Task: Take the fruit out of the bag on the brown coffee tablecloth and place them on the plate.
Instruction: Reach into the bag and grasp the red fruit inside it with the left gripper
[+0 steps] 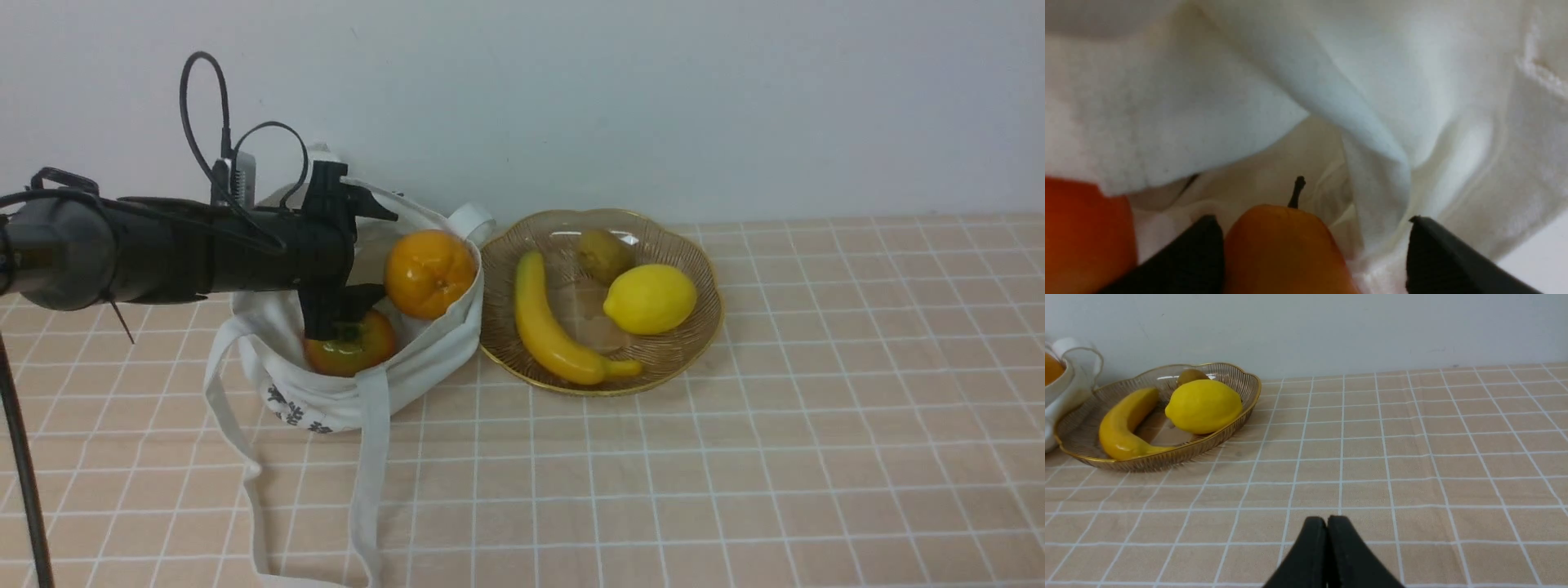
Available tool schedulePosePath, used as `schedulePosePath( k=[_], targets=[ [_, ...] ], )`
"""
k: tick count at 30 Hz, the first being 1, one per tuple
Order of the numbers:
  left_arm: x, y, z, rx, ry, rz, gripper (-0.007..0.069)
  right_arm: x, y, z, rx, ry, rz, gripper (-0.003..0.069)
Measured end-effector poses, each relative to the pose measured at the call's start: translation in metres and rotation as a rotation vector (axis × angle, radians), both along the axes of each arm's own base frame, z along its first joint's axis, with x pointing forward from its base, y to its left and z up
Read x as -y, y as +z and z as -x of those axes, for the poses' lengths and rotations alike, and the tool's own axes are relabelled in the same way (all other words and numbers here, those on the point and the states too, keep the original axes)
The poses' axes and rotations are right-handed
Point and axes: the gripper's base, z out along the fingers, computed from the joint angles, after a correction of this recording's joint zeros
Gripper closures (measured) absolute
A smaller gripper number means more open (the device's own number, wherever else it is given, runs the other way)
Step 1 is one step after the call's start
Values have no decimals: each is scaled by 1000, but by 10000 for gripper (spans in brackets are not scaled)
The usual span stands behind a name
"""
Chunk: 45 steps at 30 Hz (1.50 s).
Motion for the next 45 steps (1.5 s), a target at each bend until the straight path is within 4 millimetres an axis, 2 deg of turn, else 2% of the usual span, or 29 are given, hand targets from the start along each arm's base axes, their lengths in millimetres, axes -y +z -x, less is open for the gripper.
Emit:
schedulePosePath(
  k=[7,9,14,16,17,19,24,27,29,32,36,39,42,45],
  targets=[
    [4,-4,1,0,-48,16,167,0,0,0,0,0,0,673],
    [5,-4,1,23,-87,-14,218,0,0,0,0,0,0,673],
    [0,-8,1,114,-227,-164,442,0,0,0,0,0,0,673],
    [-8,-3,3,181,-304,-278,574,0,0,0,0,0,0,673],
    [-11,3,4,209,-329,-318,599,0,0,0,0,0,0,673],
    [-15,15,6,250,-350,-361,615,0,0,0,0,0,0,673],
    [-21,74,22,405,-414,-508,630,0,0,0,0,0,0,673],
    [-22,111,40,480,-474,-608,632,0,0,0,0,0,0,673],
    [-21,126,52,493,-525,-656,632,0,0,0,0,0,0,673],
    [-21,137,68,451,-634,-718,632,0,0,0,0,0,0,673],
    [-24,142,84,253,-818,-850,632,0,0,0,0,0,0,673],
    [-22,144,90,134,-886,-925,632,0,0,0,0,0,0,673],
    [-9,147,92,100,-934,-973,620,0,0,0,0,0,0,673],
    [15,143,88,115,-1007,-1033,564,0,0,0,0,0,0,673]
  ],
)
